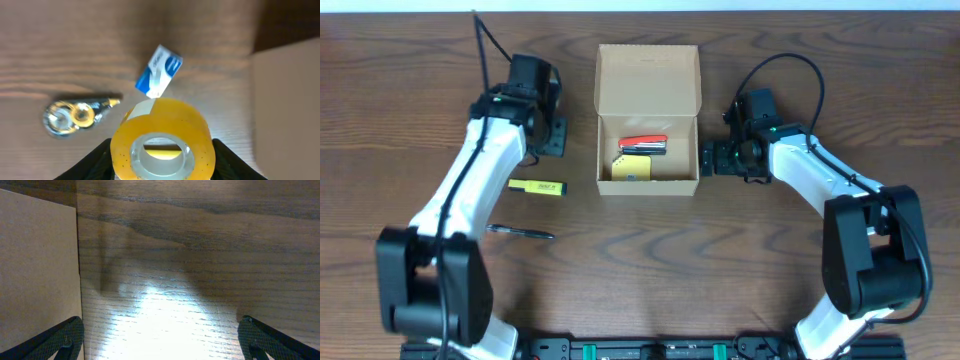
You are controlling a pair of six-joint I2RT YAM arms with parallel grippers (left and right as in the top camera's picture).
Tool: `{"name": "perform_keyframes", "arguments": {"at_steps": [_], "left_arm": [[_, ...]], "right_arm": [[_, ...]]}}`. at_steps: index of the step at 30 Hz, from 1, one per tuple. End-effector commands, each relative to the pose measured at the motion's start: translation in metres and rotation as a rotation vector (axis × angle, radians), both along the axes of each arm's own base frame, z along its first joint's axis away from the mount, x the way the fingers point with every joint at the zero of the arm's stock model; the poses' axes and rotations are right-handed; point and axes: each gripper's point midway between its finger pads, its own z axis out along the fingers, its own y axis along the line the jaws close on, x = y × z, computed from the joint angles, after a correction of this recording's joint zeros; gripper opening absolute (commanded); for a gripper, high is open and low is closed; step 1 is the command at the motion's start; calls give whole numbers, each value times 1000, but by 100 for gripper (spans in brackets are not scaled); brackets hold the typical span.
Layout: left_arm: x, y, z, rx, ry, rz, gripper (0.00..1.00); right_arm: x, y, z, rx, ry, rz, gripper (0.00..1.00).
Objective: Pack container
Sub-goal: 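Lift the tape roll with the left gripper and carry it over the box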
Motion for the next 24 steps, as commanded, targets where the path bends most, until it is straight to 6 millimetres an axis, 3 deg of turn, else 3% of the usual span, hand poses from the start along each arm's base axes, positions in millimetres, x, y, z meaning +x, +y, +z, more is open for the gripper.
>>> {"name": "perform_keyframes", "arguments": {"at_steps": [1, 7, 15, 20, 24], "left_arm": [[7, -9, 28, -70, -72, -4, 6], [13, -34, 52, -169, -152, -62, 6], [42, -61, 93, -190, -285, -136, 6], [46, -94, 108, -197, -323, -337, 6], [35, -122, 107, -164, -330, -525, 5]], "right_arm": [[0, -2, -1, 0, 2, 7, 99], [0, -2, -1, -1, 2, 7, 99], [0, -2, -1, 0, 2, 7, 99], [0, -2, -1, 0, 2, 7, 99], [0, -2, -1, 0, 2, 7, 99]]}}
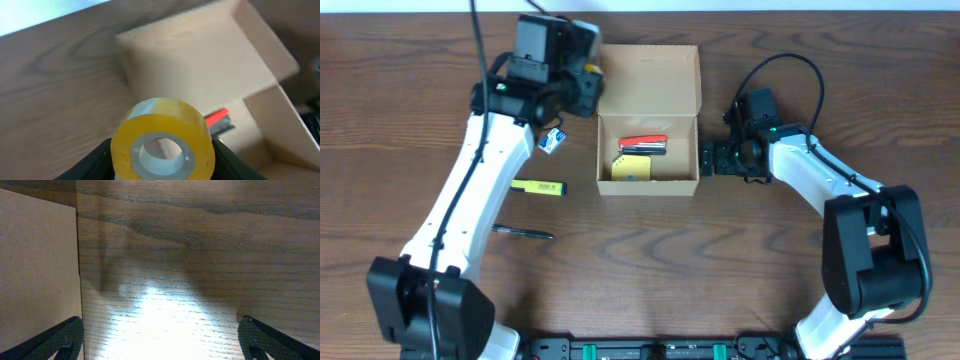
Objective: Pack container
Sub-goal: 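Lift the tape roll with the left gripper and carry it over the box, then lower the tape roll into the box's right side and release it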
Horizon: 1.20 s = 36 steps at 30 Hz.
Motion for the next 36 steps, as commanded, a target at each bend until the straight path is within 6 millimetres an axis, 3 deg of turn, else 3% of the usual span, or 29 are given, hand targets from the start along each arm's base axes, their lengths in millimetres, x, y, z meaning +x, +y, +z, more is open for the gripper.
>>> {"name": "perform_keyframes", "arguments": {"at_steps": [1, 11, 14, 25, 36], "left_arm": [[-10, -30, -3, 71, -40, -217, 5], [-59, -107, -41, 176, 6, -534, 6], [-69, -120, -58, 215, 29, -610, 6], [-79, -127, -98, 281, 106, -692, 6], [-78, -140, -112, 300, 77, -762, 6]], "right_arm": [[0, -2, -1, 0, 2, 7, 99], [0, -2, -1, 0, 2, 7, 99], [0, -2, -1, -1, 2, 7, 99], [0, -2, -1, 0, 2, 7, 99], [0, -2, -1, -1, 2, 7, 99]]}}
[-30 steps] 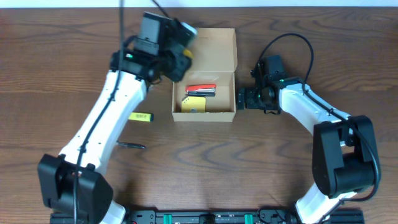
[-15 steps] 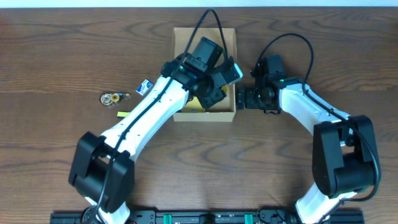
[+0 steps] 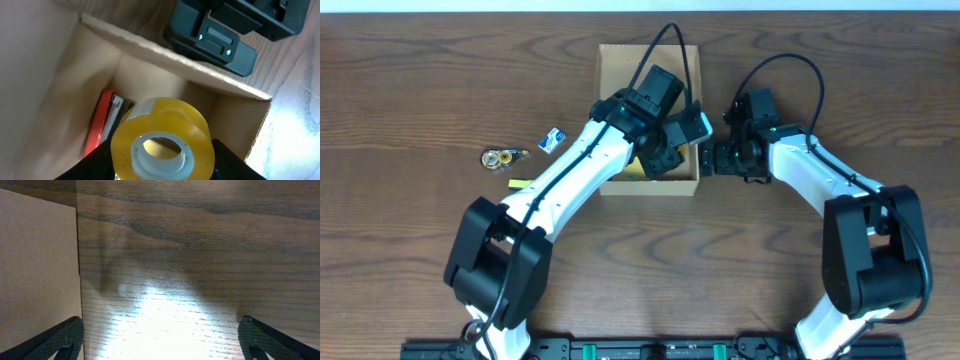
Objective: Pack container
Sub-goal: 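Lower the tape roll into the box's right side and release it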
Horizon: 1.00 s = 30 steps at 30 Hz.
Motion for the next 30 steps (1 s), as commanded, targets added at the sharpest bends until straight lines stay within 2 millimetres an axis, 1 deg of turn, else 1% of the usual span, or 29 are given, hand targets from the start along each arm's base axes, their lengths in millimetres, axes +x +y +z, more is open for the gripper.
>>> {"name": "perform_keyframes", "arguments": {"at_steps": [1, 6, 15, 19, 22, 28, 30], "left_arm": [[4, -9, -3, 3, -31, -57, 6], [9, -15, -8, -7, -44, -61, 6], [6, -18, -13, -7, -29, -73, 6], [-2, -23, -13, -33, 1, -95, 11], [-6, -26, -13, -47, 17, -106, 11], [-8, -27, -13, -50, 24, -109, 12], [-8, -26, -13, -50, 23, -109, 18]], "right_arm": [[0, -2, -1, 0, 2, 7, 99], [0, -2, -1, 0, 2, 7, 99], [0, -2, -1, 0, 2, 7, 99], [0, -2, -1, 0, 2, 7, 99], [0, -2, -1, -1, 2, 7, 99], [0, -2, -1, 0, 2, 7, 99], [0, -2, -1, 0, 2, 7, 99]]}}
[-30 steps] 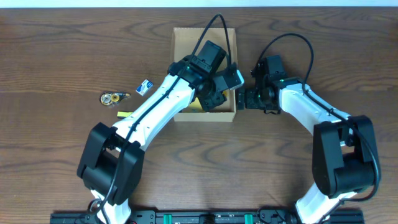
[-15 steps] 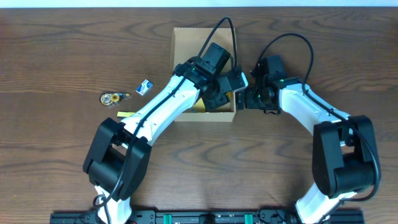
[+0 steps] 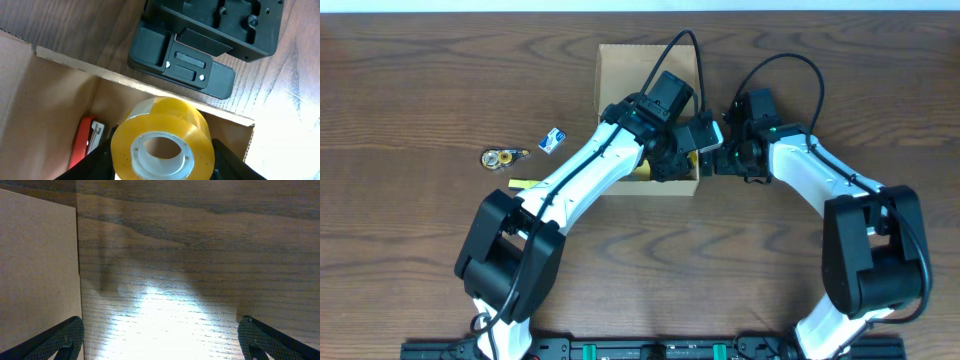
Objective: Pack container
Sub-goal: 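Lower the tape roll into the box's right side and release it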
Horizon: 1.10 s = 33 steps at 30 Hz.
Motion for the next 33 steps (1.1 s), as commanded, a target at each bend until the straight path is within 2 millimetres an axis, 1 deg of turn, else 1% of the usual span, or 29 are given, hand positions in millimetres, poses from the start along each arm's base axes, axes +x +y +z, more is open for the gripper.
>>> {"name": "perform_keyframes", "arguments": {"at_steps": [1, 3, 4, 9, 12, 16, 19, 23, 24, 33], "left_arm": [[-1, -5, -1, -12, 8, -24, 20], [-1, -5, -1, -12, 8, -24, 25], [-1, -5, -1, -11, 8, -23, 27], [0, -2, -2, 3, 5, -18, 27], [2, 5, -5, 44, -5, -1, 24], [1, 5, -5, 45, -2, -2, 22], [1, 5, -5, 46, -2, -2, 23], [1, 5, -5, 45, -2, -1, 31], [1, 5, -5, 45, -2, -2, 34], [1, 5, -5, 45, -2, -1, 44]], "right_arm": [[0, -2, -1, 0, 2, 7, 99], [0, -2, -1, -1, 2, 7, 99], [0, -2, -1, -1, 2, 7, 99], [0, -2, -1, 0, 2, 7, 99], [0, -2, -1, -1, 2, 7, 99], [0, -2, -1, 0, 2, 7, 99], [0, -2, -1, -1, 2, 7, 99], [0, -2, -1, 0, 2, 7, 99], [0, -2, -1, 0, 2, 7, 99], [0, -2, -1, 0, 2, 7, 99]]}}
